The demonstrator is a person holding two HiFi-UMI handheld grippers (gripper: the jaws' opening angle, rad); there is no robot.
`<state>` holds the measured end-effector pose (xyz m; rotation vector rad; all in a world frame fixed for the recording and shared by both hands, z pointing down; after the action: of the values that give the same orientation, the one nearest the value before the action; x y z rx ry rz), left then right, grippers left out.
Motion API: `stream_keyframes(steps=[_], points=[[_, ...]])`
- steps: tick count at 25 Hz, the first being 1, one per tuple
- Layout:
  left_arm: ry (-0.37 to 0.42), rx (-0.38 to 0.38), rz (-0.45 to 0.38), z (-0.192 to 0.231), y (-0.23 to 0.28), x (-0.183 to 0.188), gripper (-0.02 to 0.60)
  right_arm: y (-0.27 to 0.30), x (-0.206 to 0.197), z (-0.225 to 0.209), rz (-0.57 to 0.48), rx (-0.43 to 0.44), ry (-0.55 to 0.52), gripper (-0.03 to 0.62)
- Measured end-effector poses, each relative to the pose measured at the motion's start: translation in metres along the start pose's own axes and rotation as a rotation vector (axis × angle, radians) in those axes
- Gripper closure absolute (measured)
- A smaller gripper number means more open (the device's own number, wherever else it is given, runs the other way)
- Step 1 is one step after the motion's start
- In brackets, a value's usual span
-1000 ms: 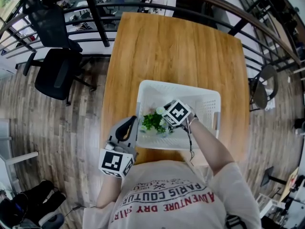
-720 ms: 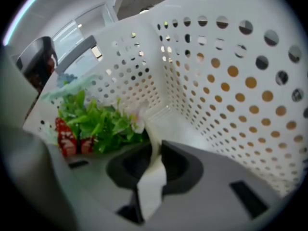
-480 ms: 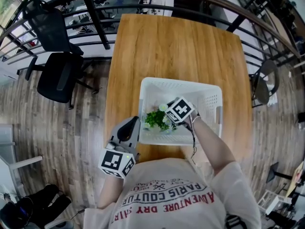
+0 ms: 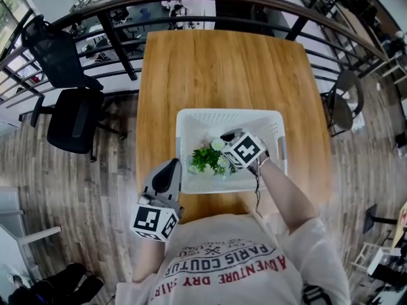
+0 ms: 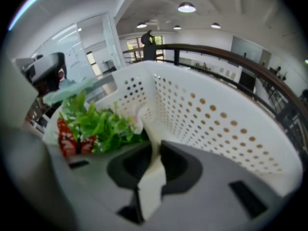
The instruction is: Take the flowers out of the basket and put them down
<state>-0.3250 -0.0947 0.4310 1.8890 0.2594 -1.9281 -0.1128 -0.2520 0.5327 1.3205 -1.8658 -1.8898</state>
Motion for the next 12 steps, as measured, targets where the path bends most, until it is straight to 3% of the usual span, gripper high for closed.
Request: stream_keyframes(steps=[3,8,12], points=[[-0.003,-0.007,-0.019,-0.012,0.0,0.004,0.555,-0.023,0.001,-0.005,-0.041,-0.006,-0.02,0.514],[0.044,0.051,-0.028,-0.032,0.008,0.018,0.555,-0.065,0.0,-0.014,-0.111,0.026,-0.054,0.514],[0.037,0.07,-0.074,-0.059,0.021,0.032,0.555,-0.108,-0.001,-0.034,-0.186,0.045,-0.08,0.513]])
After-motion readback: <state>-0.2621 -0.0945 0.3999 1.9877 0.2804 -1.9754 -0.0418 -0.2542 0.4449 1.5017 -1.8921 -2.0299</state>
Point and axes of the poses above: the fingertips, and each gripper's own axes: y forward along the fingers, z to its left, x out of its top, the point moved 10 cm from there along -y, backward along the fingers, and after that the axes turned 12 degrees about y, right-handed, at the moved point
